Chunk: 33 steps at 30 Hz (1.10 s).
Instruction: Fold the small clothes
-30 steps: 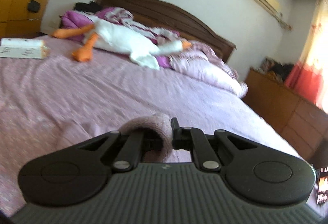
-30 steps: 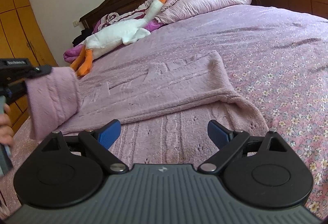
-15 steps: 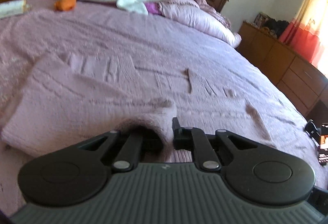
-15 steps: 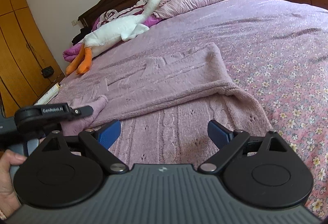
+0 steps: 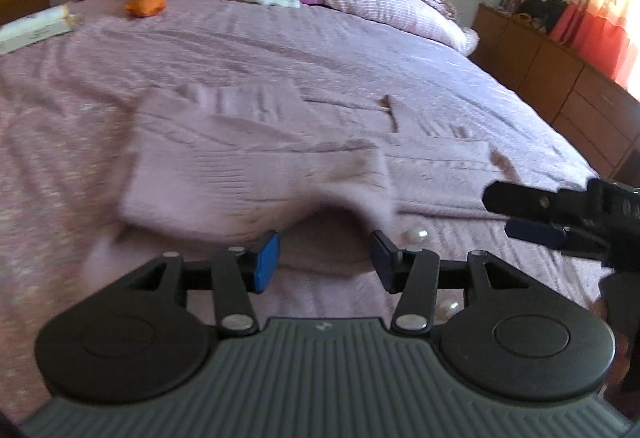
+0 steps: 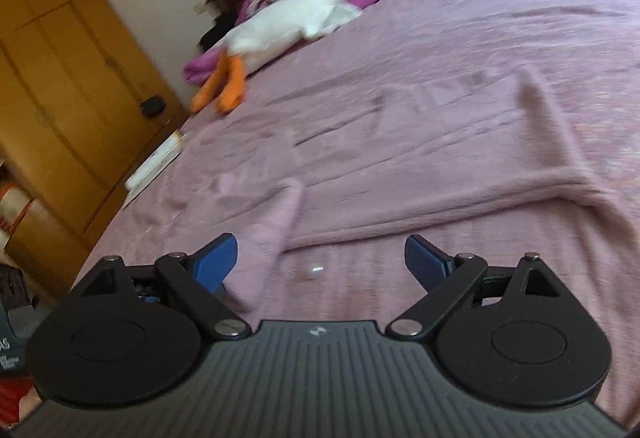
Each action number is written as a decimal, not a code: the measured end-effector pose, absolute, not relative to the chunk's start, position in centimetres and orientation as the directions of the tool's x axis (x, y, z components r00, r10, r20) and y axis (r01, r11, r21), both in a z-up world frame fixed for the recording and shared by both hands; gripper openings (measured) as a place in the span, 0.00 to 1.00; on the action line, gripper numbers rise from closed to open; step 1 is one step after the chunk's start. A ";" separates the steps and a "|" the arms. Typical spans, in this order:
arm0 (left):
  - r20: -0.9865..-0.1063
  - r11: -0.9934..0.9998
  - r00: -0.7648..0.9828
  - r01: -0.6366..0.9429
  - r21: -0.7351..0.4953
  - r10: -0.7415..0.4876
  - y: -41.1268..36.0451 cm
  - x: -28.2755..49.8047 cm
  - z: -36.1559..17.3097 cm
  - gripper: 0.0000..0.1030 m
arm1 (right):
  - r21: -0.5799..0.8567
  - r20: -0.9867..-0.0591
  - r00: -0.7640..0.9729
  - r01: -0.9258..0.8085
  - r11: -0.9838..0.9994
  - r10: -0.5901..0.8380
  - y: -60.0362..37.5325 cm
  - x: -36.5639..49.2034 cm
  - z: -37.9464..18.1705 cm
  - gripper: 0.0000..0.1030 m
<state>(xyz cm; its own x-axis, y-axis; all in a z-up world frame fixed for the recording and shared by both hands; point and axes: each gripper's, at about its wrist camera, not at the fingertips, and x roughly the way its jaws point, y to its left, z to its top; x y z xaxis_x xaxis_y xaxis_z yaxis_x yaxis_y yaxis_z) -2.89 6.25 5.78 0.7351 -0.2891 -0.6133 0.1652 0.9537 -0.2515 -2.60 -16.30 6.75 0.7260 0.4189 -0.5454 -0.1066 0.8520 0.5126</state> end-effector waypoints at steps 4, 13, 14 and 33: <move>-0.616 0.971 0.756 0.112 -0.211 -0.221 8.2 -3.9 6.4 0.54 | 0.535 -0.559 0.675 -0.150 0.832 0.481 -14.0 -0.9 6.7 0.92; -0.642 0.984 0.764 -0.063 -0.167 -0.060 12.6 -3.3 5.7 0.54 | 0.508 -0.601 0.638 -0.161 0.846 0.482 -10.5 1.4 6.1 0.82; -0.641 0.980 0.765 -0.074 -0.183 -0.062 13.1 -3.2 5.6 0.54 | 0.500 -0.605 0.640 -0.157 0.852 0.473 -10.3 1.6 6.0 0.81; -0.635 0.982 0.773 -0.116 -0.151 -0.007 14.0 -2.8 4.1 0.54 | 0.312 -0.594 0.696 -0.263 0.913 0.403 -8.0 4.6 9.0 0.09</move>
